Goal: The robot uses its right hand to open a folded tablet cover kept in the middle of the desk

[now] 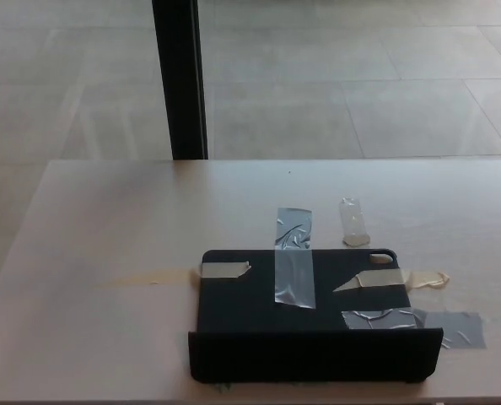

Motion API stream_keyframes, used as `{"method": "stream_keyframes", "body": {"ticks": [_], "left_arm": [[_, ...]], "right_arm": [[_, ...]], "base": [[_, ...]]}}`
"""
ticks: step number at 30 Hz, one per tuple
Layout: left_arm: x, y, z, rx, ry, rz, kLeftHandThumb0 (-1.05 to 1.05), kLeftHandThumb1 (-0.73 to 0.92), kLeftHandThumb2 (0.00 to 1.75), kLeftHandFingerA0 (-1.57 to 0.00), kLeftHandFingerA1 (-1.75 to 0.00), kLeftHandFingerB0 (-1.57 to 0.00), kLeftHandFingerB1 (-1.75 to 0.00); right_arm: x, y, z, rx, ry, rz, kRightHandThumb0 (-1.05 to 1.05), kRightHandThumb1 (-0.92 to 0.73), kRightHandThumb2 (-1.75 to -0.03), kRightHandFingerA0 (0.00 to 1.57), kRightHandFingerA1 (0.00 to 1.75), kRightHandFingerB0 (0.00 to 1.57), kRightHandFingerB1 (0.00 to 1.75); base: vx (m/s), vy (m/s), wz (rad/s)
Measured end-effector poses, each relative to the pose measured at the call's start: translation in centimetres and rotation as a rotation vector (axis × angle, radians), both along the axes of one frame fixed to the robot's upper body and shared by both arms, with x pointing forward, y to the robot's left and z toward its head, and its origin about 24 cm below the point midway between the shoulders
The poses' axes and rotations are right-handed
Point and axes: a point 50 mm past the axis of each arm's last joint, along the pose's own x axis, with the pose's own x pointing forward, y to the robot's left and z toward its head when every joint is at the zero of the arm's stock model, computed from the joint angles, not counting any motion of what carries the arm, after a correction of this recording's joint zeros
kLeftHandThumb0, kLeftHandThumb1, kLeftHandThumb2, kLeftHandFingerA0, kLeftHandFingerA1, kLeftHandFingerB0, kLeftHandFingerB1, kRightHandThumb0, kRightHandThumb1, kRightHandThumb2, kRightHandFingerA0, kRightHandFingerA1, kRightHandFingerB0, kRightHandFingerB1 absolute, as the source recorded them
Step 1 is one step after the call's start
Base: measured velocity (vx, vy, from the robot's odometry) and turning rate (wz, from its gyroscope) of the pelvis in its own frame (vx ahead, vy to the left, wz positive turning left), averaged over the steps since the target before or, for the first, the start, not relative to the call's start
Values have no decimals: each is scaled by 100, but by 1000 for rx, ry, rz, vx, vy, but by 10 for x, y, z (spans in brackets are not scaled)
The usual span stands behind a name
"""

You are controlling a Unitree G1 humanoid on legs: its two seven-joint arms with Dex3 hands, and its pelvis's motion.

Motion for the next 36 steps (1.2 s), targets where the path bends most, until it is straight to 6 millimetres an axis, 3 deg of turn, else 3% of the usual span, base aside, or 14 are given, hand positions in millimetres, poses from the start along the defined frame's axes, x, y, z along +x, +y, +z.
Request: {"method": "stream_keyframes", "body": {"ticks": [3, 4, 6, 8, 9, 11, 12, 13, 15, 16, 19, 22, 29, 36], "left_arm": [[-3, 8, 5, -34, -56, 84, -75, 77, 63, -63, -88, -33, -61], [-4, 9, 6, -44, -71, 105, -75, 78, 63, -62, -89, -32, -60], [-6, 12, 7, -55, -90, 131, -74, 77, 63, -64, -91, -32, -60], [-7, 12, 7, -64, -100, 144, -73, 76, 63, -67, -93, -36, -63], [-7, 12, 7, -67, -102, 149, -74, 75, 63, -69, -91, -37, -64], [-8, 12, 6, -72, -105, 157, -74, 75, 63, -69, -91, -37, -64], [-8, 12, 6, -74, -108, 159, -75, 75, 63, -69, -91, -37, -65], [-8, 12, 6, -76, -112, 163, -75, 75, 63, -67, -91, -36, -64], [-9, 13, 6, -83, -119, 174, -74, 77, 63, -65, -89, -34, -62], [-9, 13, 6, -87, -122, 179, -75, 76, 63, -68, -91, -36, -62], [-11, 13, 5, -98, -134, 197, -74, 76, 63, -71, -92, -36, -62], [-11, 12, 4, -106, -140, 206, -74, 77, 63, -63, -88, -34, -62], [-12, 12, 3, -113, -142, 213, -77, 76, 63, -64, -90, -34, -61], [-13, 12, 3, -115, -142, 215, -79, 75, 63, -63, -87, -34, -61]], "right_arm": [[13, -14, 26, -57, -166, -57, -78, -76, -63, 78, 53, 62, 42], [19, -17, 35, -76, -217, -66, -75, -76, -64, 69, 47, 51, 39], [32, -20, 54, -122, -311, -55, -73, -76, -62, 63, 46, 48, 38], [44, -20, 69, -154, -378, -30, -70, -73, -64, 67, 44, 51, 36], [52, -20, 78, -173, -414, -12, -72, -73, -62, 59, 46, 49, 36], [69, -16, 96, -209, -491, 34, -72, -73, -62, 59, 46, 49, 36], [78, -13, 105, -223, -526, 58, -74, -75, -63, 51, 48, 37, 36], [88, -9, 115, -241, -568, 89, -73, -56, -93, 54, 60, 36, 51], [109, 3, 136, -274, -649, 169, -60, -58, -91, 51, 61, 32, 50], [118, 10, 145, -289, -679, 207, -65, -71, -62, 48, 49, 33, 36], [151, 39, 177, -346, -781, 364, -72, -72, -62, 53, 46, 40, 36], [176, 69, 198, -390, -836, 506, -72, -72, -63, 52, 42, 41, 33], [205, 133, 212, -464, -837, 794, -68, -71, -62, 52, 44, 33, 34], [216, 187, 198, -504, -745, 1061, -73, -72, -62, 44, 48, 32, 33]], "base": [[0, 0, 0], [0, 0, 0], [0, 0, 0], [0, 0, 0], [0, 0, 0], [0, 0, 0], [0, 0, 0], [0, 0, 0], [0, 0, 0], [0, 0, 0], [0, 0, 0], [0, 0, 0], [-3, -1, 1], [0, 0, 0]]}}
